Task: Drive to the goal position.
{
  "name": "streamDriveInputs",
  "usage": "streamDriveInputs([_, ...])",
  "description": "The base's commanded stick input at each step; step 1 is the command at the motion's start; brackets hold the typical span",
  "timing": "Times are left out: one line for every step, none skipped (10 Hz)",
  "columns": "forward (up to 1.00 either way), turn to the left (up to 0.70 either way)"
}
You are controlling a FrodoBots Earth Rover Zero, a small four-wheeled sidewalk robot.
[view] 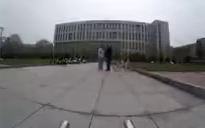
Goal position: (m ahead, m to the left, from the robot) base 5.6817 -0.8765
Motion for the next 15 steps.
streamDriveInputs([1.0,0.02])
streamDriveInputs([1.0,0.02])
streamDriveInputs([1.0,0.02])
streamDriveInputs([1.0,0.02])
streamDriveInputs([1.0,0.02])
streamDriveInputs([1.0,0.02])
streamDriveInputs([1.0,0.02])
streamDriveInputs([1.0,0.02])
streamDriveInputs([1.0,0.02])
streamDriveInputs([1.0,-0.31])
streamDriveInputs([1.0,-0.38])
streamDriveInputs([1.0,-0.38])
streamDriveInputs([1.0,-0.38])
streamDriveInputs([1.0,0.02])
streamDriveInputs([1.0,0.02])
